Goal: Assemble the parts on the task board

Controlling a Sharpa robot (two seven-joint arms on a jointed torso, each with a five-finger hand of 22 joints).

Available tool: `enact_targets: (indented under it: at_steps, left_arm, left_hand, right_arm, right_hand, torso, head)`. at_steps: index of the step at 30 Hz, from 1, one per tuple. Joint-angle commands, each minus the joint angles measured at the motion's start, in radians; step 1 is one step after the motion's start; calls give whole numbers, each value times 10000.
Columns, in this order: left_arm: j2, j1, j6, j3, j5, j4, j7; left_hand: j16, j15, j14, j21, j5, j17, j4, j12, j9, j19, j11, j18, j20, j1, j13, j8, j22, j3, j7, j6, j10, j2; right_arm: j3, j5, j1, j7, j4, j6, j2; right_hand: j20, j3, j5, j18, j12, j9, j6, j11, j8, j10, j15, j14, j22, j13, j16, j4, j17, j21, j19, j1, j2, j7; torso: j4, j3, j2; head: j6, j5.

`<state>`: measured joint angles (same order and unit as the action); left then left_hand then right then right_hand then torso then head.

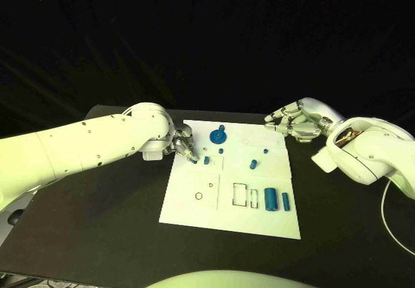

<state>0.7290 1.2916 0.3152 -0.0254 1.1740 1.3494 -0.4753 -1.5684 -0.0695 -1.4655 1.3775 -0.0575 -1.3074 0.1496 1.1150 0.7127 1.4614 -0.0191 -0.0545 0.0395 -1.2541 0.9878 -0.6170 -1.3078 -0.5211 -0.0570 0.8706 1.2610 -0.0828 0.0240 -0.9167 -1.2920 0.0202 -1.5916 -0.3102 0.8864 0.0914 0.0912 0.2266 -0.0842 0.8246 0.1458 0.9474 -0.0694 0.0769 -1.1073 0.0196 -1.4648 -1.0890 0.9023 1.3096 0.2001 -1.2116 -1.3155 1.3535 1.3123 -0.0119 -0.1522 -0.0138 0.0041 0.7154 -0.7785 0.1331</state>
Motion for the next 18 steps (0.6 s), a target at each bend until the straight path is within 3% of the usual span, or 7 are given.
enact_targets:
  at_steps: [1, 12, 18]
  left_arm:
    - [-54, -34, 322, -24, 44, 8, 4]
    - [-217, -36, 462, -65, -155, -164, -346]
    - [-276, -37, 524, -83, -256, -233, -524]
  left_hand:
    - [-24, -43, -1053, 46, -35, -2634, -975, 44, 8, 159, 5, 36, -23, -59, 10, -51, -1038, -1065, 46, 63, 93, -6]
    - [-24, -64, -1053, 70, -26, -2634, -343, 88, 121, 194, -28, 48, -39, 764, 45, -292, -1095, -1169, 108, 275, 200, 267]
    - [-24, -119, -1053, 159, -16, -2634, -65, 221, 173, 256, -96, 72, -82, 1281, 184, -416, -1186, -905, 196, 422, 330, 74]
  right_arm:
    - [-1, -21, 7, -34, -17, 106, -2]
    - [-1, -21, 7, -29, -40, 103, 16]
    - [-1, -21, 7, -21, -54, 122, 32]
  right_hand:
    - [-20, -61, 65, -104, 48, 15, -35, 42, 63, 7, -47, -299, -4, -9, 15, -12, -5, 37, -9, 65, 47, -17]
    - [-20, -61, 65, -104, 48, 15, -35, 42, 63, 7, -47, -299, -4, -9, 15, -12, -5, 37, -9, 65, 47, -17]
    - [-20, -61, 65, -104, 48, 15, -35, 42, 63, 7, -47, -299, -4, -9, 15, -12, -5, 37, -9, 65, 47, -17]
  torso:
    - [3, 1, 2]
    - [-8, 9, 4]
    - [-11, 9, 4]
  head:
    - [-11, -4]
    - [-33, -7]
    - [-47, -13]
